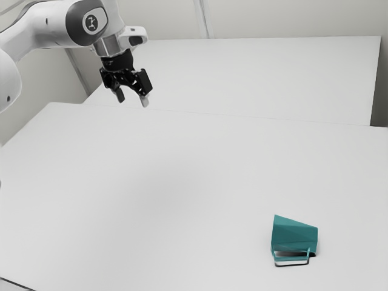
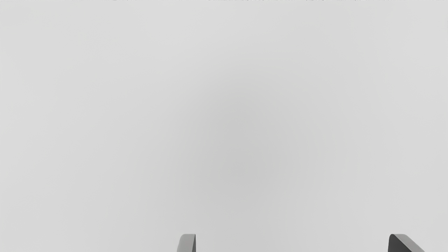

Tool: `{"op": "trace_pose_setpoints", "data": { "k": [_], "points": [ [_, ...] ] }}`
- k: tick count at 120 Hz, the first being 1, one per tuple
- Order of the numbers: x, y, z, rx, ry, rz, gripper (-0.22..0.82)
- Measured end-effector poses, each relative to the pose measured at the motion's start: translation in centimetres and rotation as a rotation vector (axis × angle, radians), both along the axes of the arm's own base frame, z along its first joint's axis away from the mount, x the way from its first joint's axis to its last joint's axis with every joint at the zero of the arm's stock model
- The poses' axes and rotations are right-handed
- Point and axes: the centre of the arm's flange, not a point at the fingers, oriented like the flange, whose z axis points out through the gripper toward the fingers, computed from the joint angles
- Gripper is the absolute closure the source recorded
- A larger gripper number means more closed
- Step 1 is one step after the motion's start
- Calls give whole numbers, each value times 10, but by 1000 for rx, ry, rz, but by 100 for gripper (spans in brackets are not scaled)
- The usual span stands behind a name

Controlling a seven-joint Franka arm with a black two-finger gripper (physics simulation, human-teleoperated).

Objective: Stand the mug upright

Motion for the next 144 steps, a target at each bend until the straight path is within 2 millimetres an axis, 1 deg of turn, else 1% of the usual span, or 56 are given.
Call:
{"op": "trace_pose_setpoints", "data": {
  "k": [20,27,40,52,62,73,84,96,114,128,144],
  "points": [
    [1,0,1,-1,-8,-3,0],
    [0,-2,-3,-14,-1,-3,0],
    [-11,-7,-21,-73,35,5,0],
    [-19,-20,-47,-172,50,20,0],
    [-22,-39,-68,-274,56,35,0],
    [-28,-66,-80,-370,50,41,0],
    [-44,-94,-97,-433,48,43,0],
    [-66,-123,-117,-488,47,56,0],
    [-89,-162,-155,-545,39,92,0],
    [-95,-187,-174,-566,33,96,0],
    [-93,-214,-213,-658,69,162,0]
  ]
}}
